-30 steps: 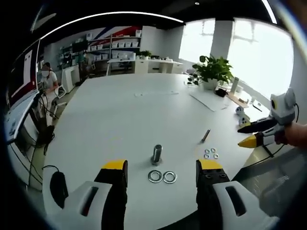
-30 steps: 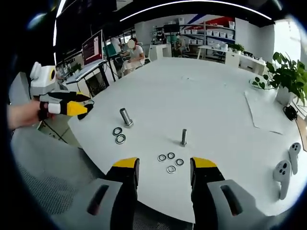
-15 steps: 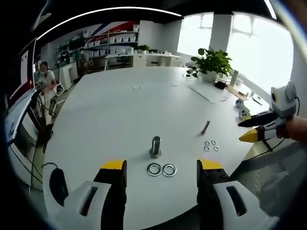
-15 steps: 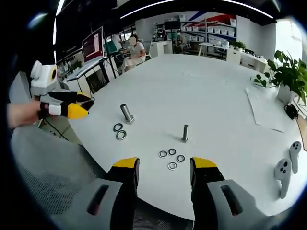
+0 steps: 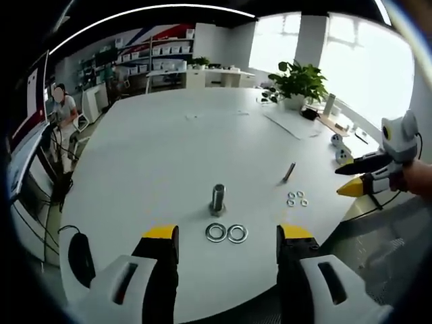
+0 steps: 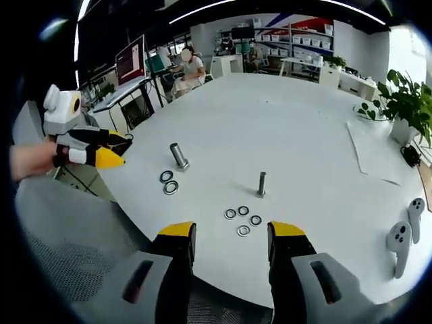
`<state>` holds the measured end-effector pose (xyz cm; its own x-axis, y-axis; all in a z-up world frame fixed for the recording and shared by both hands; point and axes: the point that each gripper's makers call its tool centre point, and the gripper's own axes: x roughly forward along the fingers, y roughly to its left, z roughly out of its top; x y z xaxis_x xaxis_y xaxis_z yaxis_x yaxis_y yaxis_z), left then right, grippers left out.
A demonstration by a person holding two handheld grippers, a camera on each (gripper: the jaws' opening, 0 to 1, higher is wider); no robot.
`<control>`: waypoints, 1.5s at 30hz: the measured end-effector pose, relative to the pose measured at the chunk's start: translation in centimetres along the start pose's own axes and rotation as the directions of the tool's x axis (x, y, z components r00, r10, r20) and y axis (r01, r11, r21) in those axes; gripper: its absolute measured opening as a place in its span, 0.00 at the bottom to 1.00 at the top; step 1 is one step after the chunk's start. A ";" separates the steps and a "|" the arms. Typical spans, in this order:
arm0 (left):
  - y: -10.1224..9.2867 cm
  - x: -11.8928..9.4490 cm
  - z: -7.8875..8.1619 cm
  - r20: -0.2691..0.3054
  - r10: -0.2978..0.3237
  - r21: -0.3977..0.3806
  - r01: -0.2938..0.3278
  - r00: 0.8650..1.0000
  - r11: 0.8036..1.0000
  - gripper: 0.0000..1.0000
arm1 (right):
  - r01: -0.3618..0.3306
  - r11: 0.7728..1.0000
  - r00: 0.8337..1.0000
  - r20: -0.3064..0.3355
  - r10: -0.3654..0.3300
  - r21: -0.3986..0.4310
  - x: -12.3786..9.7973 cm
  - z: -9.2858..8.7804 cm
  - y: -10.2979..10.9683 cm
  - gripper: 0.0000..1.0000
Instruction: Place the washer onto the threaded stud by aligning its center hole with the stud, sliding it down to the base, and recovering from edge contact or off-axis alignment until the washer reaches the visible bottom stop.
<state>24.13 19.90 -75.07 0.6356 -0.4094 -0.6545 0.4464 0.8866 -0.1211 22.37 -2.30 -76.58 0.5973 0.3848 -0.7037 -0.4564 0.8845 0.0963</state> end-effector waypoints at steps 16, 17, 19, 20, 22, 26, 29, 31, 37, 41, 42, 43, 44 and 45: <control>-0.1 0.3 -0.7 -0.033 -0.006 0.003 0.006 0.999 1.000 0.57 | -0.004 1.000 1.000 -0.004 0.005 0.022 0.0 0.0 -0.1 0.45; -0.1 0.3 -0.7 -0.037 -0.005 0.004 0.005 0.999 1.000 0.56 | -0.003 1.000 1.000 -0.003 0.003 0.020 -0.1 0.0 -0.1 0.45; -0.1 0.4 -0.9 -0.046 -0.004 0.002 0.004 0.999 1.000 0.56 | -0.001 1.000 1.000 0.004 0.001 0.016 -0.1 0.2 -0.1 0.45; -0.1 0.4 -1.0 -0.048 -0.005 0.002 0.005 0.999 1.000 0.56 | 0.000 1.000 1.000 0.007 0.000 0.020 -0.1 0.2 -0.2 0.45; -0.1 0.4 -1.2 -0.056 -0.003 0.004 0.004 0.998 1.000 0.56 | -0.001 0.999 1.000 0.004 0.001 0.032 -0.1 0.2 -0.2 0.45; 0.0 0.5 -1.4 -0.064 -0.004 -0.003 0.004 0.998 1.000 0.55 | -0.003 1.000 1.000 -0.002 0.003 0.027 -0.1 0.1 -0.2 0.45; -0.1 0.5 -1.5 -0.069 -0.007 -0.006 0.007 0.998 1.000 0.55 | -0.001 0.999 1.000 0.003 0.001 0.036 -0.1 0.2 -0.3 0.45; -0.1 0.5 -1.6 -0.077 -0.008 -0.002 0.007 0.997 1.000 0.55 | -0.004 0.999 1.000 0.003 0.004 0.044 -0.1 0.2 -0.3 0.45; 0.1 0.6 -1.0 -0.055 -0.003 -0.005 0.003 0.998 1.000 0.54 | -0.009 0.999 1.000 0.005 0.009 0.043 0.1 0.4 -0.2 0.44; 0.2 0.9 -1.2 -0.063 -0.005 0.001 0.005 0.998 1.000 0.54 | -0.011 0.998 1.000 0.007 0.010 0.055 0.0 0.4 -0.2 0.44; 0.2 0.8 -1.2 -0.065 -0.004 0.006 0.004 0.998 1.000 0.54 | -0.011 0.998 1.000 0.011 0.011 0.054 0.0 0.4 -0.2 0.44; 0.3 0.8 -1.0 -0.059 -0.002 0.012 0.002 0.998 1.000 0.54 | -0.011 0.999 1.000 0.012 0.010 0.054 0.0 0.5 -0.2 0.44; 0.3 0.8 -1.0 -0.057 -0.001 0.011 0.001 0.998 1.000 0.54 | -0.011 0.999 1.000 0.012 0.010 0.053 0.0 0.5 -0.3 0.44; 0.4 0.7 -0.8 -0.049 0.000 0.003 0.000 0.999 1.000 0.54 | -0.012 0.998 1.000 0.012 0.012 0.054 0.0 0.5 -0.2 0.44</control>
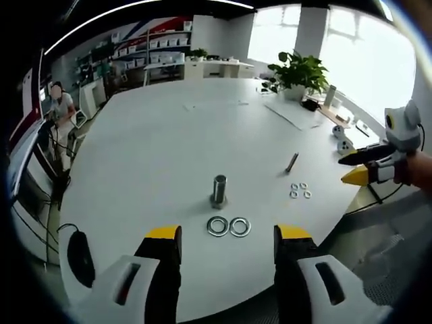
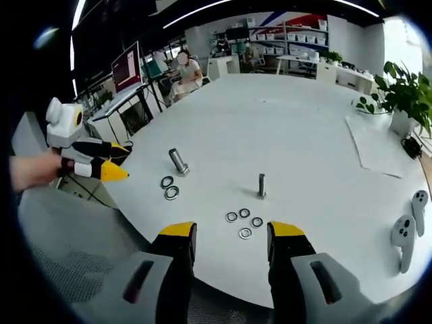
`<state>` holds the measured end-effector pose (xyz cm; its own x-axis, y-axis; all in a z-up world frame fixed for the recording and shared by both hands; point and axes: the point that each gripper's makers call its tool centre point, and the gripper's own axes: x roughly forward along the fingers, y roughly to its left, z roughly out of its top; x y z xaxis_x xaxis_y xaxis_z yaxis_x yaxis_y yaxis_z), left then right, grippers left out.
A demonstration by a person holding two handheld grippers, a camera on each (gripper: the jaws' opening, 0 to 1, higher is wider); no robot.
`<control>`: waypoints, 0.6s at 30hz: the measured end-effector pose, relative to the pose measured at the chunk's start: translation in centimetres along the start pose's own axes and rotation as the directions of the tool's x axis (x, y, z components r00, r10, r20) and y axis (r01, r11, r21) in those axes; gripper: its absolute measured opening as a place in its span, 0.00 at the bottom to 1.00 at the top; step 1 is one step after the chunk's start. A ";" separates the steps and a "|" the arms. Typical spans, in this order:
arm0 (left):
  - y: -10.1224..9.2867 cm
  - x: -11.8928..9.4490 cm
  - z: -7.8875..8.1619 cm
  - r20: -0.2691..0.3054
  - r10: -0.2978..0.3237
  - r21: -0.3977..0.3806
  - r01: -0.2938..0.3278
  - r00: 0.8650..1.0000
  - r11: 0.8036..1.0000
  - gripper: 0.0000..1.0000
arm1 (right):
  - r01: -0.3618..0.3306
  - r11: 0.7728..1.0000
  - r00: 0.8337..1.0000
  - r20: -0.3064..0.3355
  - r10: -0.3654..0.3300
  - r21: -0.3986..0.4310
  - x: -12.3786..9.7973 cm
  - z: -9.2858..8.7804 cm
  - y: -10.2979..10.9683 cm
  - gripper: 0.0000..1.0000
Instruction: Place the washer onto the threaded stud by aligning its center hole with the stud, sliding it down to the base, and recovering from edge contact or off-axis alignment until the washer reaches the visible bottom stop.
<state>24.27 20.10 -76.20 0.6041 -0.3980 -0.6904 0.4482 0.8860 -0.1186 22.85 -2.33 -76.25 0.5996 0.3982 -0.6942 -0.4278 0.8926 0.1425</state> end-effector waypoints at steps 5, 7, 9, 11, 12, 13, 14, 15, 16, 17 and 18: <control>0.0 0.1 -0.2 -0.008 -0.006 -0.019 0.006 1.000 1.000 0.54 | -0.002 1.000 1.000 -0.003 0.002 -0.005 0.1 -0.1 0.0 0.44; 0.0 0.1 -0.1 -0.003 -0.008 -0.028 0.008 1.000 1.000 0.54 | -0.002 1.000 1.000 -0.004 0.002 -0.008 0.1 -0.1 0.0 0.44; 0.1 0.0 0.1 0.002 -0.006 -0.035 0.006 1.000 0.999 0.54 | -0.002 1.000 1.000 -0.003 0.001 -0.004 0.1 -0.1 -0.1 0.44; 0.1 0.0 0.2 0.006 -0.006 -0.042 0.006 1.000 0.999 0.54 | -0.002 1.000 1.000 -0.005 0.002 0.000 0.1 -0.1 -0.1 0.44; 0.1 0.0 0.2 0.007 -0.006 -0.044 0.007 1.000 0.999 0.54 | -0.003 1.000 1.000 -0.004 0.003 0.000 0.1 -0.1 -0.1 0.44; 0.1 0.0 0.2 0.006 -0.007 -0.046 0.008 1.000 0.999 0.54 | -0.003 1.000 1.000 -0.002 0.003 0.000 0.1 0.0 -0.1 0.44; 0.1 0.0 0.1 0.004 -0.008 -0.047 0.008 1.000 0.999 0.54 | -0.004 1.000 1.000 -0.001 0.004 -0.001 0.1 0.0 -0.1 0.44; 0.1 0.0 0.1 0.003 -0.009 -0.049 0.010 1.000 0.999 0.54 | -0.004 1.000 1.000 0.001 0.004 -0.002 0.1 0.1 -0.1 0.44; 0.1 0.0 0.1 0.004 -0.011 -0.052 0.011 1.000 0.999 0.54 | -0.005 1.000 1.000 0.001 0.005 -0.002 0.1 0.0 -0.1 0.44; 0.0 0.0 0.1 0.006 -0.013 -0.056 0.013 1.000 0.998 0.54 | -0.007 1.000 1.000 0.000 0.007 -0.001 0.1 0.0 -0.1 0.44; 0.0 0.0 0.1 0.007 -0.012 -0.057 0.012 1.000 0.998 0.54 | -0.008 1.000 1.000 0.001 0.008 0.000 0.1 0.0 -0.1 0.44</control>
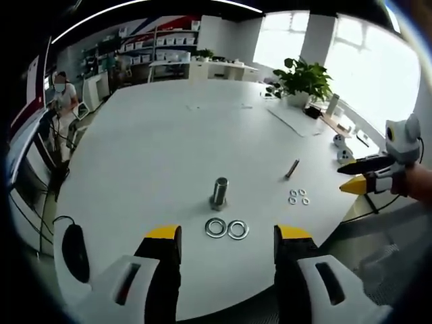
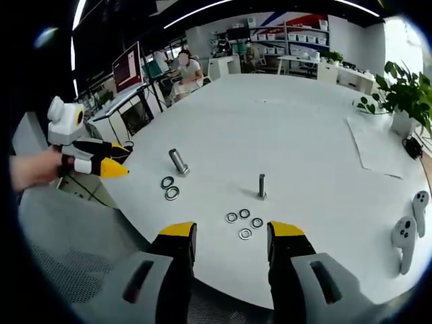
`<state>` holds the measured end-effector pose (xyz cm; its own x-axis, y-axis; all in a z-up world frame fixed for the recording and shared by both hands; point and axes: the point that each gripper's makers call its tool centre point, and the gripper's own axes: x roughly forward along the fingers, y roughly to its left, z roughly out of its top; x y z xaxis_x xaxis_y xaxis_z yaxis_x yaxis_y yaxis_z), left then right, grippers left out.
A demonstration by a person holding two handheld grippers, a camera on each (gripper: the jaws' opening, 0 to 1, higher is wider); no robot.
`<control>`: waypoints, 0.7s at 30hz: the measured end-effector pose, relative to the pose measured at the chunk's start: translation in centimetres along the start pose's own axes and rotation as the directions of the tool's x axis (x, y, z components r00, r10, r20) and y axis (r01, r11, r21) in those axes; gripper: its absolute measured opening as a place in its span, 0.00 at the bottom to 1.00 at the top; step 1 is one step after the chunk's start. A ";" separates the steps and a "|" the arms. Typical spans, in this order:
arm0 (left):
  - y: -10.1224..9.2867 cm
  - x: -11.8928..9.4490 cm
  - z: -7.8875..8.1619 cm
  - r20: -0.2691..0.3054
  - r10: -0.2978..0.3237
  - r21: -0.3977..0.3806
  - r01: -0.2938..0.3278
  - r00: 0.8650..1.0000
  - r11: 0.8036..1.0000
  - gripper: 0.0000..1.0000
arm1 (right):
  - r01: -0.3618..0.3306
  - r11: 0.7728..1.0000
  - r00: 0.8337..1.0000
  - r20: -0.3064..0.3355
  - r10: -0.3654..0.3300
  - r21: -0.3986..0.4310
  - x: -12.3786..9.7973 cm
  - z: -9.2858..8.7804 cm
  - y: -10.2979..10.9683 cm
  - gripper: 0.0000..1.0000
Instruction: Place the washer onto the threaded stud by aligning its center hole with the stud, sliding it down to the base, and recovering from edge contact or off-axis alignment until the washer reaches the visible bottom stop.
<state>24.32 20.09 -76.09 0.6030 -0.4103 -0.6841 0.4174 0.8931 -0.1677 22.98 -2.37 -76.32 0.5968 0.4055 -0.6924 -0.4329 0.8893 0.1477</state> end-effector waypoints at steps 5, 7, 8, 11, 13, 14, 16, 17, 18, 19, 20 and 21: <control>0.0 0.1 0.0 -0.003 0.000 0.000 0.000 1.000 1.000 0.54 | -0.003 1.000 1.000 0.000 0.003 -0.004 0.0 0.0 0.1 0.44; 0.0 0.2 -0.1 -0.006 0.000 0.004 0.000 1.000 1.000 0.54 | -0.004 1.000 1.000 -0.004 0.004 -0.003 0.0 0.0 0.1 0.44; 0.0 0.2 -0.1 -0.007 0.001 0.006 -0.001 1.000 1.000 0.54 | -0.002 1.000 1.000 -0.004 0.002 0.000 0.0 0.0 0.0 0.44; 0.0 0.1 -0.2 -0.011 0.001 0.007 -0.001 1.000 1.000 0.54 | -0.002 1.000 1.000 -0.003 0.002 0.010 0.0 -0.1 -0.1 0.44; 0.0 0.1 -0.3 -0.014 0.002 0.008 -0.002 1.000 1.000 0.54 | -0.003 1.000 1.000 0.000 0.003 0.016 -0.1 0.0 -0.1 0.44; 0.0 0.1 -0.3 -0.014 0.003 0.008 -0.002 1.000 1.000 0.54 | -0.005 1.000 1.000 0.002 0.005 0.017 -0.1 0.0 -0.1 0.44; 0.1 0.2 -0.2 -0.012 0.004 0.010 -0.003 1.000 1.000 0.54 | -0.007 1.000 1.000 0.008 0.007 0.019 -0.1 0.2 0.0 0.44; 0.1 0.2 -0.2 -0.012 0.004 0.012 -0.004 1.000 1.000 0.54 | -0.008 1.000 1.000 0.010 0.007 0.020 -0.1 0.2 0.0 0.44; 0.1 0.2 -0.2 -0.011 0.004 0.015 -0.004 1.000 1.000 0.54 | -0.009 1.000 1.000 0.011 0.009 0.022 -0.1 0.3 0.0 0.44; 0.1 0.2 -0.2 -0.011 0.004 0.016 -0.004 1.000 1.000 0.54 | -0.011 1.000 1.000 0.012 0.011 0.022 0.0 0.3 0.0 0.44; 0.1 0.2 -0.2 -0.011 0.003 0.015 -0.003 1.000 1.000 0.54 | -0.014 1.000 1.000 0.011 0.014 0.020 0.0 0.3 0.1 0.44; 0.0 0.2 -0.2 -0.012 0.002 0.015 -0.002 1.000 1.000 0.54 | -0.013 1.000 1.000 0.009 0.013 0.017 0.0 0.2 0.0 0.44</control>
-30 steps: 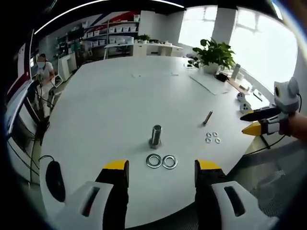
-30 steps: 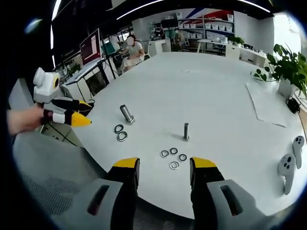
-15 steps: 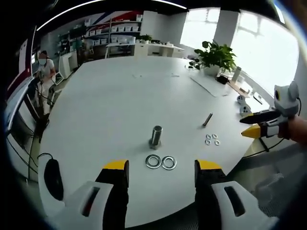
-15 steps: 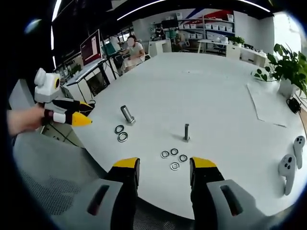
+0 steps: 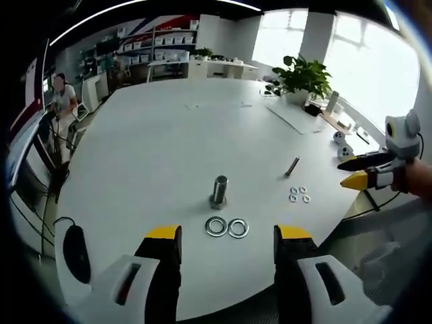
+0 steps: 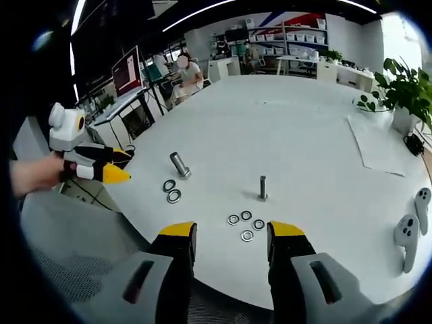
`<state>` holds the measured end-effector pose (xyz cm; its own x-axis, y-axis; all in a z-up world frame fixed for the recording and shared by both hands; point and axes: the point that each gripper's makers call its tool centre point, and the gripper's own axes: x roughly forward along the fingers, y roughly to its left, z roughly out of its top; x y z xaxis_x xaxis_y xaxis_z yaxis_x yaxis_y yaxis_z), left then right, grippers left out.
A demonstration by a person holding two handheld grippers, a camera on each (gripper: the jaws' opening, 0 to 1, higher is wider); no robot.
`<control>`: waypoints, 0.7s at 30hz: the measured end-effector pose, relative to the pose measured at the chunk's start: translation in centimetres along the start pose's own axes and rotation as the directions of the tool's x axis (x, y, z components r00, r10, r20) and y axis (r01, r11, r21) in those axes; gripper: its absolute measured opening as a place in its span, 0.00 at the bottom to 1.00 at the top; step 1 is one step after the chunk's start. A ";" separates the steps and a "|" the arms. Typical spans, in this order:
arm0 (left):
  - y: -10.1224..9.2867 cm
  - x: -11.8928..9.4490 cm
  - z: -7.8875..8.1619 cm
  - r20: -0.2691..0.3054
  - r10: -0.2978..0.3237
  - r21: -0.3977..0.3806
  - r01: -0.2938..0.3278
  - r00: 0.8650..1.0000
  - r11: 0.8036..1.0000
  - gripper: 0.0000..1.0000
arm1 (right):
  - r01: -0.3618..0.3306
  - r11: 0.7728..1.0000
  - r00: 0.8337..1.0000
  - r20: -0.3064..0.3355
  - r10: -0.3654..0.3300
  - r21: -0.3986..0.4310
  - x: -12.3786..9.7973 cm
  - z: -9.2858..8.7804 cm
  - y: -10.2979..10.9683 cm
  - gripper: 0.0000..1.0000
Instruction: Place the washer onto the threaded stud by aligning its center hole with the stud, sliding it down to the base, and recovering from edge contact or off-axis alignment until the washer reaches the visible bottom stop.
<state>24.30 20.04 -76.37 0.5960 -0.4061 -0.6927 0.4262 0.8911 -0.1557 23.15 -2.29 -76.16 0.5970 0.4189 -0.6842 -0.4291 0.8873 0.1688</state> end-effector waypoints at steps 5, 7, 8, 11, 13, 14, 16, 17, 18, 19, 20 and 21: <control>-0.1 0.0 0.2 0.008 0.001 0.001 -0.001 1.000 1.000 0.54 | 0.000 1.000 1.000 0.008 0.000 0.020 0.0 0.1 -0.3 0.44; -0.1 0.0 0.1 0.006 -0.001 -0.002 0.001 1.000 1.000 0.54 | -0.002 1.000 1.000 0.003 0.002 0.018 0.0 0.0 -0.2 0.44; -0.1 0.0 0.0 0.003 -0.003 -0.002 0.003 1.000 1.000 0.54 | -0.003 1.000 1.000 -0.005 0.003 0.014 0.1 -0.2 -0.1 0.44; -0.2 0.1 0.0 -0.004 -0.003 0.006 0.003 1.000 1.000 0.54 | -0.006 1.000 1.000 -0.009 0.007 0.004 0.1 -0.2 0.1 0.44; -0.2 0.1 -0.1 -0.008 -0.005 0.000 0.005 1.000 1.000 0.53 | -0.013 1.000 1.000 -0.009 0.013 0.000 0.2 -0.2 0.2 0.44; -0.2 0.1 -0.1 -0.012 -0.007 -0.004 0.007 1.000 1.000 0.53 | -0.015 1.000 1.000 -0.010 0.015 -0.001 0.2 -0.2 0.3 0.44; -0.2 0.2 -0.3 -0.023 -0.015 -0.010 0.015 1.000 1.000 0.52 | -0.019 1.000 1.000 -0.009 0.019 -0.007 0.3 -0.2 0.4 0.44; -0.4 0.4 -0.6 -0.042 -0.024 -0.009 0.023 0.999 1.000 0.51 | -0.019 1.000 1.000 -0.009 0.019 -0.008 0.2 -0.1 0.4 0.44; -0.4 0.5 -0.9 -0.056 -0.025 0.002 0.025 0.998 1.000 0.49 | -0.020 1.000 1.000 -0.008 0.020 -0.007 0.2 -0.1 0.4 0.44; -0.3 0.6 -1.0 -0.070 -0.023 0.016 0.024 0.997 1.000 0.49 | -0.022 1.000 1.000 -0.009 0.022 -0.002 0.2 -0.1 0.4 0.44; -0.5 0.9 -1.2 -0.084 -0.033 0.036 0.037 0.996 0.999 0.48 | -0.023 1.000 1.000 -0.011 0.023 0.001 0.2 -0.2 0.4 0.44; -0.6 1.0 -1.5 -0.108 -0.046 0.039 0.051 0.993 0.998 0.46 | -0.023 1.000 1.000 -0.013 0.023 0.002 0.2 -0.2 0.4 0.44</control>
<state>23.57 19.38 -78.06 0.4986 -0.4227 -0.7567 0.4825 0.8606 -0.1628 22.93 -1.89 -76.39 0.5783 0.4369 -0.6890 -0.4414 0.8778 0.1860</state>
